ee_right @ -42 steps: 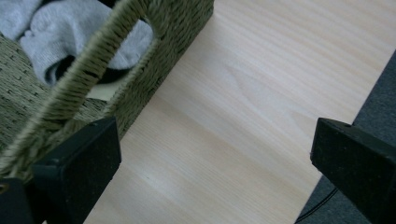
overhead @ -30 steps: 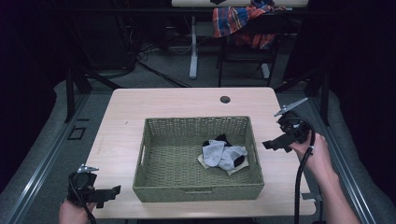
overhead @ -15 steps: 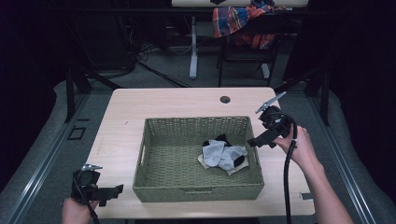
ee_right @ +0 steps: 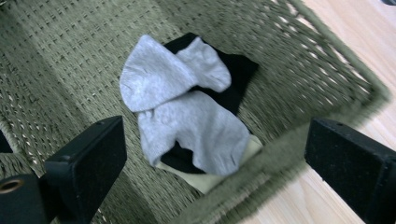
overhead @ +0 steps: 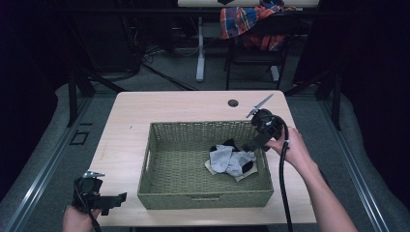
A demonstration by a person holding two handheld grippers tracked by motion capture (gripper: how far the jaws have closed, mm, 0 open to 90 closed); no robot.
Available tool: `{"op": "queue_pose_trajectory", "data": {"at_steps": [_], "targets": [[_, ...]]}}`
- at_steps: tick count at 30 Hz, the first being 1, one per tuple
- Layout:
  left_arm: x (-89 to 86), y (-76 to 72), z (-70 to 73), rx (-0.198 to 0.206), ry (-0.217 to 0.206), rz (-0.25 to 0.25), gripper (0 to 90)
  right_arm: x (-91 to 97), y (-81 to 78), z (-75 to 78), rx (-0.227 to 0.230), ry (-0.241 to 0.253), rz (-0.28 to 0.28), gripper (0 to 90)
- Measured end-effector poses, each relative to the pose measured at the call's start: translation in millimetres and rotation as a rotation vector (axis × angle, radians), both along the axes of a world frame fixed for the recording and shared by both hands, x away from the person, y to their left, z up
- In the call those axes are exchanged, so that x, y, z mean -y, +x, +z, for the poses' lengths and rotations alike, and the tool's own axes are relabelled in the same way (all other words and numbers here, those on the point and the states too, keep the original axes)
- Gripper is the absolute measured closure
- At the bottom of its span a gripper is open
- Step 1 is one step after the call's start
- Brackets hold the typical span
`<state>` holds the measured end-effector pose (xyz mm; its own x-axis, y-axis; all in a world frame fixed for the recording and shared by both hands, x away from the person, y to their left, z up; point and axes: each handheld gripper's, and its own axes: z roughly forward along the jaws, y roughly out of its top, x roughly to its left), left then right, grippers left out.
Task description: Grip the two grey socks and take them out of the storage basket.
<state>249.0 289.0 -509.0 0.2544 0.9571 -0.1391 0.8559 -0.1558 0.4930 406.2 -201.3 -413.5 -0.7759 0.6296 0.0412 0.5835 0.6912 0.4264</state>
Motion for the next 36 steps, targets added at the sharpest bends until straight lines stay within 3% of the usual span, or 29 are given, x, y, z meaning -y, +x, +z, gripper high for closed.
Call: {"op": "queue_pose_trajectory", "data": {"at_steps": [6, 7, 17, 20, 23, 30, 36], "targets": [[1.0, 0.5, 0.5, -0.002, 0.003, -0.005, 0.1, -26.6, 7.9, -10.5, -0.021, -0.033, 0.048, 13.8], [1.9, 1.3, 0.0, -0.005, 0.005, -0.009, 0.1, -33.3, 10.8, -13.2, -0.026, -0.058, 0.059, 15.0], [2.8, 3.7, -1.9, -0.021, 0.012, -0.014, 0.1, -49.1, 24.3, -28.9, -0.062, -0.111, 0.081, 34.8], [3.3, 3.9, -2.0, -0.027, 0.012, -0.014, 0.1, -53.0, 26.4, -33.0, -0.069, -0.118, 0.090, 37.2], [3.6, 3.8, -2.0, -0.028, 0.017, -0.016, 0.1, -61.8, 30.2, -41.5, -0.082, -0.155, 0.102, 41.4], [2.9, 4.3, -2.8, -0.034, 0.018, -0.021, 0.1, -71.4, 34.8, -52.5, -0.094, -0.180, 0.113, 43.1], [4.0, 4.8, -3.4, -0.038, 0.027, -0.022, 0.1, -75.5, 39.2, -60.3, -0.120, -0.202, 0.119, 53.9]]}}
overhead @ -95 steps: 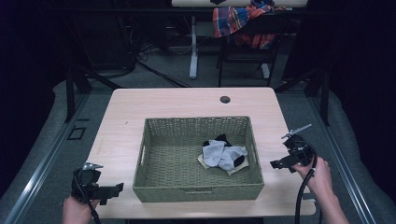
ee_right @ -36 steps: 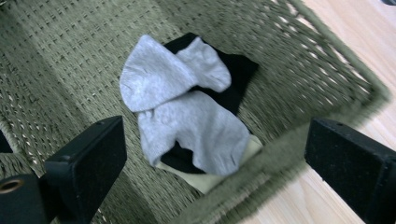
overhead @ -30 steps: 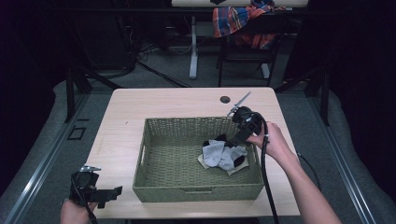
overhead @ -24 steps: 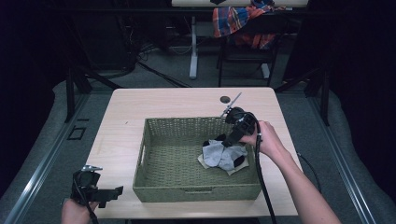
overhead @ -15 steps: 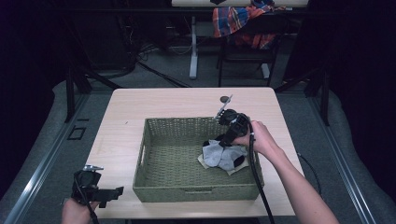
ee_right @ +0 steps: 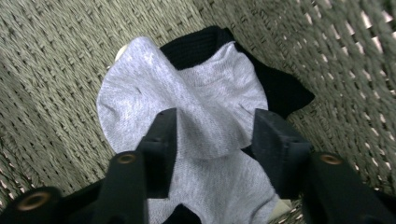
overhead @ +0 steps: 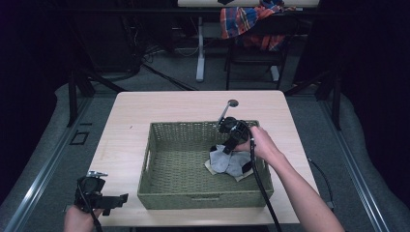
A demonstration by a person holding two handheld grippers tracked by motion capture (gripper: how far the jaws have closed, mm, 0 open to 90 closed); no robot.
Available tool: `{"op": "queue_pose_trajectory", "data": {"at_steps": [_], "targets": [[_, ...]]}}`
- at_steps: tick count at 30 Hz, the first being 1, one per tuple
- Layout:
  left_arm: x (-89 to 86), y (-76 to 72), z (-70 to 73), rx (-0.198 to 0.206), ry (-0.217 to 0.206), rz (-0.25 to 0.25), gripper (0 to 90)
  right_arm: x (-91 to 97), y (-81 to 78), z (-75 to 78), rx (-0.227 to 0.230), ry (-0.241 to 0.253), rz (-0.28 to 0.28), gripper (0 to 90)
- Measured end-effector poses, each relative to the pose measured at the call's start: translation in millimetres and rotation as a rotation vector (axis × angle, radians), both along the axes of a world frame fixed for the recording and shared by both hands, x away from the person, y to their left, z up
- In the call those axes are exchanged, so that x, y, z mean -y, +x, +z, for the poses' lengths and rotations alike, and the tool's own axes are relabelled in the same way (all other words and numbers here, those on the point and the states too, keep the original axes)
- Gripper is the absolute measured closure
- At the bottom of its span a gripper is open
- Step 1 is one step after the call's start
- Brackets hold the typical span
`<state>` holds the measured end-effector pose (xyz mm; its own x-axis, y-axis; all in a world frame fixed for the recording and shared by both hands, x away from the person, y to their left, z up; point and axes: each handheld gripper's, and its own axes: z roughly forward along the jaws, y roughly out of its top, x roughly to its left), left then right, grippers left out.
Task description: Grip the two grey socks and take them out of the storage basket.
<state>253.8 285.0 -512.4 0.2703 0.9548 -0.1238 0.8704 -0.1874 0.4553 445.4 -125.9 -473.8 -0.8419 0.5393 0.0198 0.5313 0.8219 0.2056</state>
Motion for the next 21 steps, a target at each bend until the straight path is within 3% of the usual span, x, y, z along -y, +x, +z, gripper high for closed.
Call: {"op": "queue_pose_trajectory", "data": {"at_steps": [3, 5, 8, 15, 21], "targets": [[0.8, 0.4, -0.2, -0.008, 0.009, -0.008, 0.1, 0.6, 0.6, -2.5, -0.019, -0.005, -0.005, 67.9], [0.7, 0.4, -0.2, -0.008, 0.010, -0.009, 0.1, 0.8, 0.7, -2.8, -0.022, -0.009, -0.005, 70.7], [0.7, 0.4, -0.2, -0.009, 0.010, -0.007, 0.1, 1.9, 0.0, -2.4, -0.025, 0.003, -0.012, 82.8], [0.6, 0.4, -0.4, -0.010, 0.009, -0.006, 0.1, 1.6, -2.2, 2.0, -0.021, 0.018, -0.016, 85.8], [0.5, 0.7, -0.8, -0.014, 0.008, -0.006, 0.1, 3.4, -3.8, 18.4, -0.004, 0.042, -0.017, 85.9]]}}
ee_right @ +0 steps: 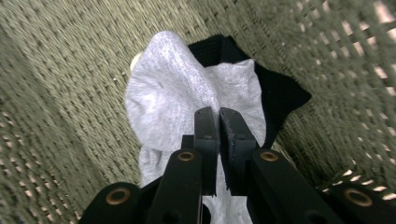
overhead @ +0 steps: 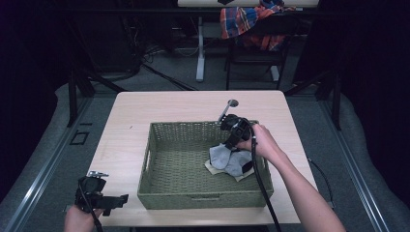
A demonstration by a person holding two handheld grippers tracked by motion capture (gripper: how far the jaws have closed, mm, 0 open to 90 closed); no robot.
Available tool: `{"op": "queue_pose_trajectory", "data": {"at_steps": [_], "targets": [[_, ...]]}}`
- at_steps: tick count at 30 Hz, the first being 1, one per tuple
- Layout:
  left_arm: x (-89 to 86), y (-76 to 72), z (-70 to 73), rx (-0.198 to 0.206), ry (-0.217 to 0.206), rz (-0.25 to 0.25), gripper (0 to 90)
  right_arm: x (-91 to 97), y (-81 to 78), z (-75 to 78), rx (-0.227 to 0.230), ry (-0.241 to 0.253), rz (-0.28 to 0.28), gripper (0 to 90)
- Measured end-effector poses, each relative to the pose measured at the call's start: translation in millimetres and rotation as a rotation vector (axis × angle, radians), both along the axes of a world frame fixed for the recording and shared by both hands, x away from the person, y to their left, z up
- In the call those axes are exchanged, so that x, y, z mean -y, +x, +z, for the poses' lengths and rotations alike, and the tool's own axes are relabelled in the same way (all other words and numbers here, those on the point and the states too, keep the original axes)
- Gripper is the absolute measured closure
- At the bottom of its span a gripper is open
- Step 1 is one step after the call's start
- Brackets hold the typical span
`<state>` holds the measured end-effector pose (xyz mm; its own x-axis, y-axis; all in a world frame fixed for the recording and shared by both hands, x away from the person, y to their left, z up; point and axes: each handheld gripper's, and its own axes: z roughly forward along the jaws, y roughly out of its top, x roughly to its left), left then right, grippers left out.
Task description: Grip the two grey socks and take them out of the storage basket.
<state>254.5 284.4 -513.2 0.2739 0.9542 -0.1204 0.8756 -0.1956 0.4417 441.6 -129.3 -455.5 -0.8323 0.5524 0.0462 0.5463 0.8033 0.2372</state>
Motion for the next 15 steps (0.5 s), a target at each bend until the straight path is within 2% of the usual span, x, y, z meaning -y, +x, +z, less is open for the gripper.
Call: {"op": "queue_pose_trajectory", "data": {"at_steps": [10, 15], "targets": [[0.2, 0.1, -0.3, -0.003, 0.001, -0.005, 0.1, 7.4, -2.6, 25.6, 0.025, 0.056, -0.019, 85.9], [0.4, 0.3, -0.6, -0.003, -0.002, -0.002, 0.1, 12.9, -1.6, 36.4, 0.033, 0.061, -0.025, 85.9]]}}
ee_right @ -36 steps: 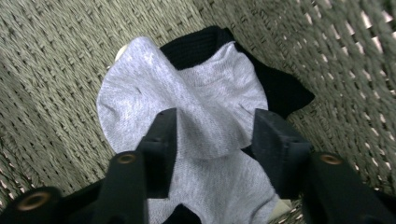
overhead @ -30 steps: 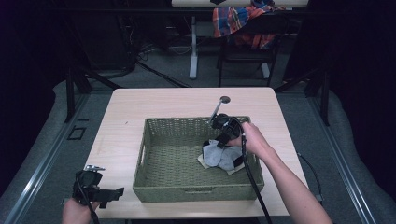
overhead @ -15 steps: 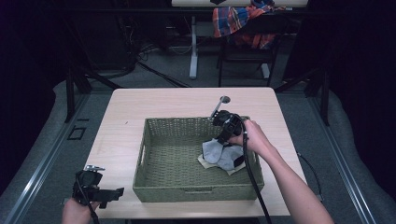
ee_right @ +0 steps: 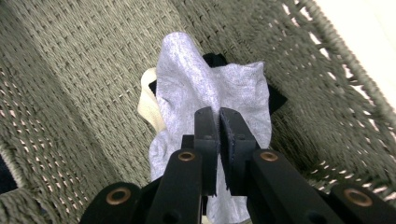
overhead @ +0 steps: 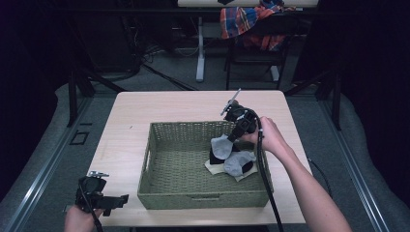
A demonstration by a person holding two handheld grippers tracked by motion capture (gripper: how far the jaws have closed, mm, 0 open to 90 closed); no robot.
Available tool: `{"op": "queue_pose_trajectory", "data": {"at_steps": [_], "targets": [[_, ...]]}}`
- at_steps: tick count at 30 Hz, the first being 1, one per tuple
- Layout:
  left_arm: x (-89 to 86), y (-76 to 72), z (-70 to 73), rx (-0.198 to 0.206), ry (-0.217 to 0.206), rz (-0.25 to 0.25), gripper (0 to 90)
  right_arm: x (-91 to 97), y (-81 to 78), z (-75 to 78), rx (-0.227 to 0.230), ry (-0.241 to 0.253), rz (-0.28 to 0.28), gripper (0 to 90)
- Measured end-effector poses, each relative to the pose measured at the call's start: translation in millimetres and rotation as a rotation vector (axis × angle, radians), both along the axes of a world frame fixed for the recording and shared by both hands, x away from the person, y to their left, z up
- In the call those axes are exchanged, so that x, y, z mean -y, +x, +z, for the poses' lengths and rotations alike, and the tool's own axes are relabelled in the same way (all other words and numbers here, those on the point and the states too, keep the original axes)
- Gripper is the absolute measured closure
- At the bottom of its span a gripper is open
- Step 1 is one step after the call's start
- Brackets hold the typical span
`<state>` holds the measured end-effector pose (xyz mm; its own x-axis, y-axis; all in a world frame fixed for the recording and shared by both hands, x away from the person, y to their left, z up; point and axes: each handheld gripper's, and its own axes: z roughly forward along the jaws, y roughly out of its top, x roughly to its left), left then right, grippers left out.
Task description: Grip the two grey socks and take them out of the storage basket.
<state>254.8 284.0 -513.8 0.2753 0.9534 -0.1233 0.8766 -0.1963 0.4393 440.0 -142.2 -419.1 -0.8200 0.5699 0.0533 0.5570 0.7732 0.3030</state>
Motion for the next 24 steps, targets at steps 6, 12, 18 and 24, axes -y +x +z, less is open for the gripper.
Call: {"op": "queue_pose_trajectory", "data": {"at_steps": [6, 12, 18, 24], "targets": [[0.1, -0.1, 0.1, 0.001, -0.001, 0.000, 0.1, 3.7, -1.6, 11.5, 0.019, 0.013, -0.014, 86.0], [-0.3, 0.0, 0.1, -0.002, 0.001, -0.004, 0.1, 6.8, -2.8, 20.4, 0.029, 0.024, -0.022, 86.0], [0.1, -0.1, 0.0, -0.001, -0.002, -0.002, 0.1, 11.5, -3.5, 27.8, 0.043, 0.038, -0.045, 86.1], [0.0, -0.1, 0.1, -0.001, -0.003, -0.002, 0.1, 16.4, -3.3, 36.4, 0.053, 0.039, -0.050, 86.1]]}}
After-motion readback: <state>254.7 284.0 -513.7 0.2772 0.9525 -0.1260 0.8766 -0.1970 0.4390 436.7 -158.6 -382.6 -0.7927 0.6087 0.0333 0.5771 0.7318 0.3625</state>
